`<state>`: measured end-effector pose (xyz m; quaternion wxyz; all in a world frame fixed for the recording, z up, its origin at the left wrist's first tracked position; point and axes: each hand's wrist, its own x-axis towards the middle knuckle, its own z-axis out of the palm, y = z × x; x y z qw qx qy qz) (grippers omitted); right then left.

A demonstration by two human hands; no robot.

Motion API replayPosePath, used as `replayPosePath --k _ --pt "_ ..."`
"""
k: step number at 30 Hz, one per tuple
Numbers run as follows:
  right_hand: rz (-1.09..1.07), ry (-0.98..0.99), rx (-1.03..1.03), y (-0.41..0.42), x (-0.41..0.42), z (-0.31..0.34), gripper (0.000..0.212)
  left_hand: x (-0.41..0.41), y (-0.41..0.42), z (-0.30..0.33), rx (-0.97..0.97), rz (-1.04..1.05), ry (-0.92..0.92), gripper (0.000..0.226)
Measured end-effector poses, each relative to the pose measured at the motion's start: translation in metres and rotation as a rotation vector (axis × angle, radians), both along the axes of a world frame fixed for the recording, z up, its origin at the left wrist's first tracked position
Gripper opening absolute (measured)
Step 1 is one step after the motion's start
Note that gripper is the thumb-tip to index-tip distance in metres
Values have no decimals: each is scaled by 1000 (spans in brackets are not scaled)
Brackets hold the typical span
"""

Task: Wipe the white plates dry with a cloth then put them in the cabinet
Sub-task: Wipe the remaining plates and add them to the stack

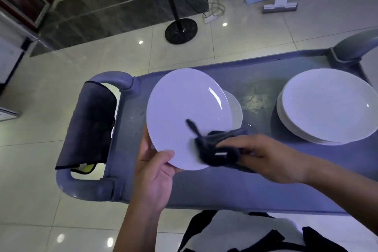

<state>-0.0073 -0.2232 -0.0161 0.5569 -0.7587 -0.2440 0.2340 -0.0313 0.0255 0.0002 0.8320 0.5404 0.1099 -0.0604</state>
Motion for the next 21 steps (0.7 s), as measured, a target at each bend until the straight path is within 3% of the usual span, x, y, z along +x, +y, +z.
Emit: replayPosePath --k 2,4,5,7,8,11,14,18,21 --pt "-225 74 29 -17 -8 -11 39 -1 4 1 50 12 -6 73" --pt "-486 181 151 -35 -8 -19 21 -2 7 3 48 3 -2 70" --pt "-595 230 206 -41 -6 -21 29 -3 8 3 28 2 9 69" --pt "-727 177 206 -45 -1 -10 11 -6 8 2 -14 2 29 72" --pt "-742 63 136 -43 2 1 18 -8 7 2 -32 -3 35 73" --pt "-703 -239 69 -23 8 40 30 -10 -2 2 -48 -35 53 70" --pt "-443 -475 101 10 8 53 47 -11 -15 5 -35 -83 54 67" --pt "-211 -676 -318 53 7 33 76 -14 -25 11 -89 -128 26 69" --pt "-222 -753 -420 63 14 18 81 -16 -28 11 -78 -100 5 72"
